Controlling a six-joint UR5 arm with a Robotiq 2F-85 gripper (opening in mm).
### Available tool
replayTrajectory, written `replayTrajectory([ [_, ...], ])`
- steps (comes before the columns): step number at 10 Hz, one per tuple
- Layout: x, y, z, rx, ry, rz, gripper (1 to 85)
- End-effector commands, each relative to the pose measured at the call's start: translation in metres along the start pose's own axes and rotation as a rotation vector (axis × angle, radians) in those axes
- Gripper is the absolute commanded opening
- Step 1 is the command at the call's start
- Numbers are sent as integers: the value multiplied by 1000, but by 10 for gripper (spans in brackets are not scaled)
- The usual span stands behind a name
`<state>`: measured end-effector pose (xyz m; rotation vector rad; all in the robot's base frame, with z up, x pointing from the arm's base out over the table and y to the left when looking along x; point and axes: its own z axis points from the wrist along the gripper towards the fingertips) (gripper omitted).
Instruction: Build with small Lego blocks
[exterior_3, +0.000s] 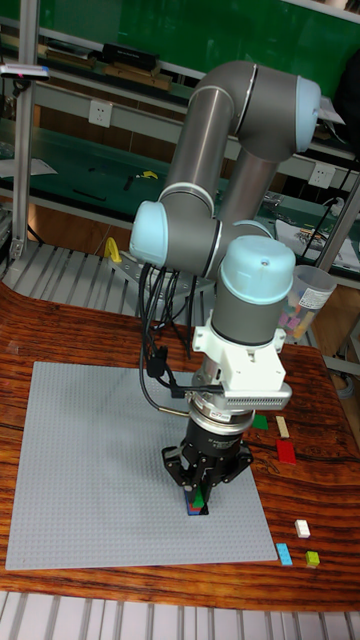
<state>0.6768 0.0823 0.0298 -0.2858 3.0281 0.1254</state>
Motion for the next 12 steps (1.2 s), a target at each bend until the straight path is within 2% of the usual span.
replayTrajectory([
  [1,1,-2,-2,-5,3,15,20],
  [2,1,-6,-3,6,2,2,113],
  [3,0,-4,-4,-1,-2,-18,340],
  [4,-2,-5,-2,2,-7,-26,393],
  [8,-2,-3,-3,-3,0,-30,427],
  [12,-4,-2,-24,11,46,-25,423],
])
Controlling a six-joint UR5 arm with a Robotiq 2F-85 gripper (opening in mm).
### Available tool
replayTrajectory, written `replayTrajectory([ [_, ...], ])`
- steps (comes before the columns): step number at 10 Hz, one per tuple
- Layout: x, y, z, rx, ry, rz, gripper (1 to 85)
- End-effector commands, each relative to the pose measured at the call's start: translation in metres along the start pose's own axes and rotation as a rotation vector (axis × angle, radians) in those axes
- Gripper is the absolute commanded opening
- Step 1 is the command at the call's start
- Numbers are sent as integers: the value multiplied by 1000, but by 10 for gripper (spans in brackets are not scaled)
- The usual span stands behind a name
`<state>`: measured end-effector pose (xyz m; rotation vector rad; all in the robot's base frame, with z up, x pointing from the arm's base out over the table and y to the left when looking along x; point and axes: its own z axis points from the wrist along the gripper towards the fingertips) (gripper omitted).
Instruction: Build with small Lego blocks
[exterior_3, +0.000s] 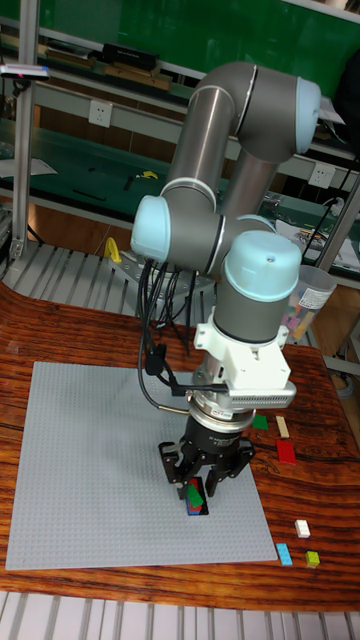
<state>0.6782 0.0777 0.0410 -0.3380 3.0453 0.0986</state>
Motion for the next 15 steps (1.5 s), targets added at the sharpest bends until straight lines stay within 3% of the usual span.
replayTrajectory([
  [1,-2,2,-15,-5,35,21,330],
  [2,-4,1,-16,4,35,19,30],
  [4,-10,11,-14,-23,18,-7,13],
  [7,-18,17,-12,-29,-11,-7,13],
  [10,-15,5,-12,18,3,-34,13],
  [12,-13,7,-12,10,10,-78,13],
  [15,-2,-15,-8,19,7,-143,13],
])
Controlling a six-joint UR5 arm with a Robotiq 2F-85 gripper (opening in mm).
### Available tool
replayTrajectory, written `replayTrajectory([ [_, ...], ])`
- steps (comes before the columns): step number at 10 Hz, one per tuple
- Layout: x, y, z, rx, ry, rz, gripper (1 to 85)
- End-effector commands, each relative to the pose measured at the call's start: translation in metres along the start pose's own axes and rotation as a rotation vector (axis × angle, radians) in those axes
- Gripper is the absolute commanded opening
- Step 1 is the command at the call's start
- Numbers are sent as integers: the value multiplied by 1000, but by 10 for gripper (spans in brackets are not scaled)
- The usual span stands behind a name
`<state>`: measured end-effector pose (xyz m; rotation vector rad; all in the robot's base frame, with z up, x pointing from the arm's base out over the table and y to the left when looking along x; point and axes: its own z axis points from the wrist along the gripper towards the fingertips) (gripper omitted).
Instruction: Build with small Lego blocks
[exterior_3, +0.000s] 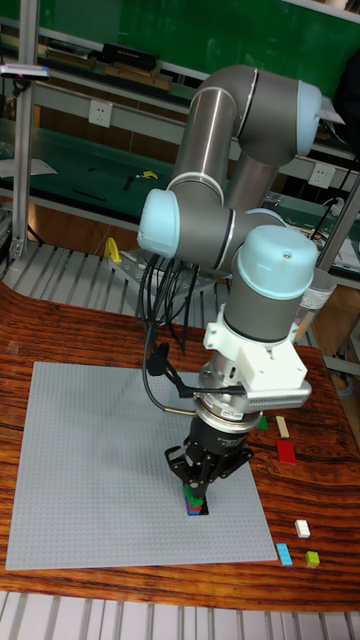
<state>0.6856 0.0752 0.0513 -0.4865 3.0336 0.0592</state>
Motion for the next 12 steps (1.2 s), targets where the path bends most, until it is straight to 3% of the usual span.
replayTrajectory([
  [1,8,-12,5,2,-12,-51,13],
  [3,7,-8,6,-2,-11,-16,13],
  [5,4,-20,6,44,-26,34,13],
  [8,2,-25,5,64,-31,24,13],
  [12,13,-20,14,30,-47,40,13],
])
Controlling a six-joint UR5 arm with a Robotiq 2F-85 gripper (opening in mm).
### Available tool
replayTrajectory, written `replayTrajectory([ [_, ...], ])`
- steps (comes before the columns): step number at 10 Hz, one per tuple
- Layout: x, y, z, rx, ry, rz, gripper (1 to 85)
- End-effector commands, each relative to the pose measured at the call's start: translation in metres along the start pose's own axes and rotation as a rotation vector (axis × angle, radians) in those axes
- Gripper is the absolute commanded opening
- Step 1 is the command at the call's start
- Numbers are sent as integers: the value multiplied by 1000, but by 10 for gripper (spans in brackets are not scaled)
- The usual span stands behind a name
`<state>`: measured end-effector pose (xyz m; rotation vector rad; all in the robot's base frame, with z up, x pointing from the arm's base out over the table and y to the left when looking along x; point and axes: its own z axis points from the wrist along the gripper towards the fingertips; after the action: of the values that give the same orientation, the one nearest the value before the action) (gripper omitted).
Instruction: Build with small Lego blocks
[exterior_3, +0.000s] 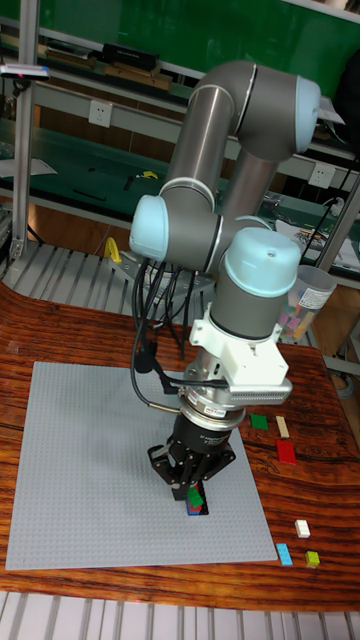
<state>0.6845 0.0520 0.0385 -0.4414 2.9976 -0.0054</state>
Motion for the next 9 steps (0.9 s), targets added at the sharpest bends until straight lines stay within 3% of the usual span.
replayTrajectory([
  [1,4,0,2,-13,-10,15,13],
  [3,4,-12,-1,23,-3,-35,13],
  [4,6,3,-1,-37,5,-41,13],
  [5,10,4,-1,-40,20,-15,13],
  [9,13,-4,2,-13,17,-16,13],
])
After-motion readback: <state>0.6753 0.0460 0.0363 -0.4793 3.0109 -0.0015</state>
